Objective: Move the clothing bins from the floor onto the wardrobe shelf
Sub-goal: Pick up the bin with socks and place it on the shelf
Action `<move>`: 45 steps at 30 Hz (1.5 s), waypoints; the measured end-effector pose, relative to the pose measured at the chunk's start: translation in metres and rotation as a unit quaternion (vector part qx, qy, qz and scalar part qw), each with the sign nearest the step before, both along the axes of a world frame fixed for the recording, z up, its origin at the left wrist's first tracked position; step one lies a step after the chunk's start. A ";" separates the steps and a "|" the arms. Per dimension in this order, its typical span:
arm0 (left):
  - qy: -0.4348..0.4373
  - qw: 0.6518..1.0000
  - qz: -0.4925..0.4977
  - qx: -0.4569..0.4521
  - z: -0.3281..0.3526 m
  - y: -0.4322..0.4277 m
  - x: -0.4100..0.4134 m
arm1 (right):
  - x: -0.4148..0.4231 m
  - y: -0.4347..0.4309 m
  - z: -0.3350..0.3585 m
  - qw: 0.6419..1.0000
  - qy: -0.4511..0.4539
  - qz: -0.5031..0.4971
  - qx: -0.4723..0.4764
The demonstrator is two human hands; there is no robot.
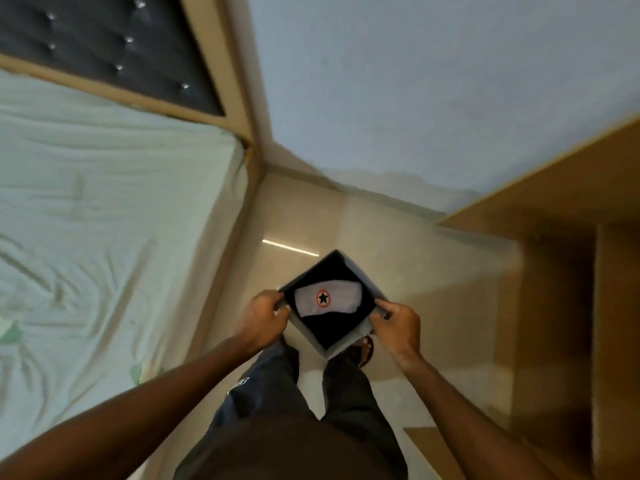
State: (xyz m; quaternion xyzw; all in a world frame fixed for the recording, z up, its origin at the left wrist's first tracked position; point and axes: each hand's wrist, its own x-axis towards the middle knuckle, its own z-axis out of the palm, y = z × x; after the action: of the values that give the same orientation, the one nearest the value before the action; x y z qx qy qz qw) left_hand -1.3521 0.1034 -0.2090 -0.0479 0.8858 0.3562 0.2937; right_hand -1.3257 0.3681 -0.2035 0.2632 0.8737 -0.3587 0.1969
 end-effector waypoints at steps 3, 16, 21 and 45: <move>0.034 0.999 -0.039 0.009 0.025 0.050 -0.023 | 0.004 0.045 0.018 0.998 0.017 -0.055 -0.008; 0.223 0.955 -0.187 0.056 0.141 0.346 -0.087 | 0.036 0.290 0.121 0.962 0.175 -0.181 0.106; 0.236 0.941 -0.225 0.093 0.177 0.451 -0.111 | 0.026 0.380 0.151 0.937 0.209 -0.258 0.110; 0.255 0.832 -0.447 0.207 0.247 0.905 -0.214 | -0.019 0.735 0.238 0.791 0.284 -0.506 0.193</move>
State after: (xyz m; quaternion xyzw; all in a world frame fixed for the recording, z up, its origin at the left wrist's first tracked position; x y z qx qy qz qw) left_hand -1.5666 1.0083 0.0378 0.5080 0.7597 0.3601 0.1873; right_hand -1.3447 1.1031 0.0349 0.5867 0.6830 -0.2894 -0.3248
